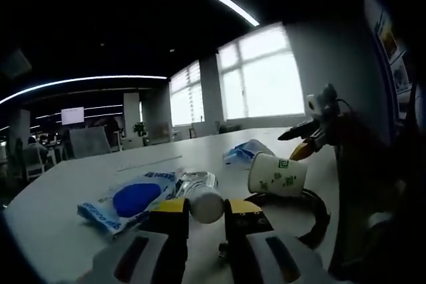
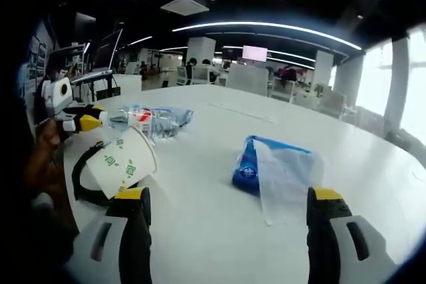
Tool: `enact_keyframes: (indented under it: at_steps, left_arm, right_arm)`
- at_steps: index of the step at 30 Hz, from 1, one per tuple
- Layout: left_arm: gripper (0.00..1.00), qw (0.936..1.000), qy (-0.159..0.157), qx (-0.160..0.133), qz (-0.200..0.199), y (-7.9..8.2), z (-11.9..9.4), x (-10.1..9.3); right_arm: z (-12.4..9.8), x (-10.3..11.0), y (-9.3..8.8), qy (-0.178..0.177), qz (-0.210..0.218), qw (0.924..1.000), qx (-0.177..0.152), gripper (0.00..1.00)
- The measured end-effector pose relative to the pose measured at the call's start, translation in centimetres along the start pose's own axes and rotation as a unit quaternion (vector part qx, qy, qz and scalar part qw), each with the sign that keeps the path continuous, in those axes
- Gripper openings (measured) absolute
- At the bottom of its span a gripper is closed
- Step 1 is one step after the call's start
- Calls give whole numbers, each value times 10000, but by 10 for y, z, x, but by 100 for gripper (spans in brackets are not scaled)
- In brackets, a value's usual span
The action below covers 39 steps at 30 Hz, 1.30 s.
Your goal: Arrange the tabletop items into an orderly group along one side of the table until the central work area is clear of visible clutter.
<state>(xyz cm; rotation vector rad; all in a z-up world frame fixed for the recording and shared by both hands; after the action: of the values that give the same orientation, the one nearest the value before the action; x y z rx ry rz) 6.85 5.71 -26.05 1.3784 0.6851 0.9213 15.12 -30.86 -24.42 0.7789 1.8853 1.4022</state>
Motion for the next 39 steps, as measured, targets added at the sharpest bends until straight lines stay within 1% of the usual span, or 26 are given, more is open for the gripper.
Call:
enact_keyframes:
  at_steps: [9, 17, 22, 28, 39]
  left_arm:
    - [17, 10000, -14, 5, 21, 4, 1, 1]
    - [18, 10000, -36, -48, -52, 9, -1, 4]
    - [18, 9999, -80, -123, -46, 16, 0, 4]
    - [18, 9999, -102, -87, -66, 19, 2, 5]
    - [18, 9998, -169, -71, -22, 32, 5, 6]
  right_arm:
    - [-2, 0, 0, -21, 5, 10000, -11, 94]
    - [-4, -1, 1, -41, 14, 10000, -42, 94]
    - [-6, -1, 1, -51, 13, 10000, -36, 94]
    - [-8, -2, 2, -76, 6, 10000, -51, 94]
    - [-10, -5, -1, -93, 45, 9999, -32, 94]
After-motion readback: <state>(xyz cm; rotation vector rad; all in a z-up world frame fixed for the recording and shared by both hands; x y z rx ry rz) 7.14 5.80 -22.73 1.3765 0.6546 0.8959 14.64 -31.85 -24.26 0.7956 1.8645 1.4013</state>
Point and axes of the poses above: the point that each gripper's makers call its tool centre point, and the gripper's own axes: z roughly forward along the fingers, x roughly to its left, y roughly out of its top, the point moved 10 cm from there along -z, roughly backward along the fingers, and after that the axes turned 10 degrees about -x, right-handed, at the moved point
